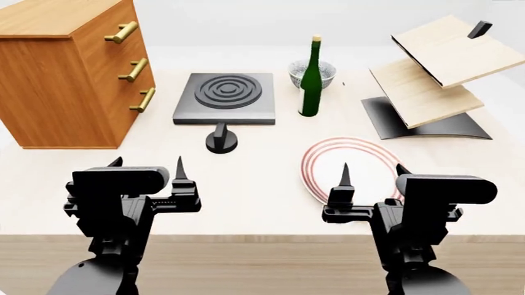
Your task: Turn on the stove.
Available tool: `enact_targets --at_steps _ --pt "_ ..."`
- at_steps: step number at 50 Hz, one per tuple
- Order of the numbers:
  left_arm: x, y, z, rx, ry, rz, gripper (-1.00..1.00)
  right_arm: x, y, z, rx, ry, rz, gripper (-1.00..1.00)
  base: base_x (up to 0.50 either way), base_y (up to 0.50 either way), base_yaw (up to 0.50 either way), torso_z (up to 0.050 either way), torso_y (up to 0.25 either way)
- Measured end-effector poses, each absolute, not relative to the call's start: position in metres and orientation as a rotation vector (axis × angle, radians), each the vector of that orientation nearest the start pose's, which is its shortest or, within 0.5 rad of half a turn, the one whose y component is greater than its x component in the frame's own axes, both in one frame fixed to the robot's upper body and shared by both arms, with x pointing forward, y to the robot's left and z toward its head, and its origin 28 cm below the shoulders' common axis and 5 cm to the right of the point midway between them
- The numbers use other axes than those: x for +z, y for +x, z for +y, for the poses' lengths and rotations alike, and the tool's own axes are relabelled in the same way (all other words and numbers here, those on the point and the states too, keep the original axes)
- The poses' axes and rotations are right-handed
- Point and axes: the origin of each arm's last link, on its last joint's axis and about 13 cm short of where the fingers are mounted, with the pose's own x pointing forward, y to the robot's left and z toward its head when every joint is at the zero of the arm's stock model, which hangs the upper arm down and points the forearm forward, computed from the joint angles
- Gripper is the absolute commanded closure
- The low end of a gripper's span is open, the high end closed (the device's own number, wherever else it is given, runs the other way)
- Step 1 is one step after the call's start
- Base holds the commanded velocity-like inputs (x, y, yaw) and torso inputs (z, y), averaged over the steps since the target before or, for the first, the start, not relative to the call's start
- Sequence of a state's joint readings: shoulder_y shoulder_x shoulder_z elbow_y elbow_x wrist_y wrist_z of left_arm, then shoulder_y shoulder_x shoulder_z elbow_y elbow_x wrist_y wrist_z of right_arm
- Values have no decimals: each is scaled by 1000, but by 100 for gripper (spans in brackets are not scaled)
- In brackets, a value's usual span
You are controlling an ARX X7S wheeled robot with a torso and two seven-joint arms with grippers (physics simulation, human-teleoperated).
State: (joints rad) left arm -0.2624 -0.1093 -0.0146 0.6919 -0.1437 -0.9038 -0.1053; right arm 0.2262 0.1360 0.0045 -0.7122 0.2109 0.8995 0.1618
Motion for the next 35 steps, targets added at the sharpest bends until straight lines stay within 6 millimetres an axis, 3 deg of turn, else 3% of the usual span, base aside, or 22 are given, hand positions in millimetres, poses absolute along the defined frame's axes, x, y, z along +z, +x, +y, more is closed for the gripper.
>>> enact_targets --at_steps 27,35 --pt "150 221 221 37 15 -65 -100 151 212 -108 -1 14 -49 -100 498 0 0 0 0" --pt "149 222 221 34 17 -66 -100 150 212 -108 -10 7 -50 -100 43 0 0 0 2"
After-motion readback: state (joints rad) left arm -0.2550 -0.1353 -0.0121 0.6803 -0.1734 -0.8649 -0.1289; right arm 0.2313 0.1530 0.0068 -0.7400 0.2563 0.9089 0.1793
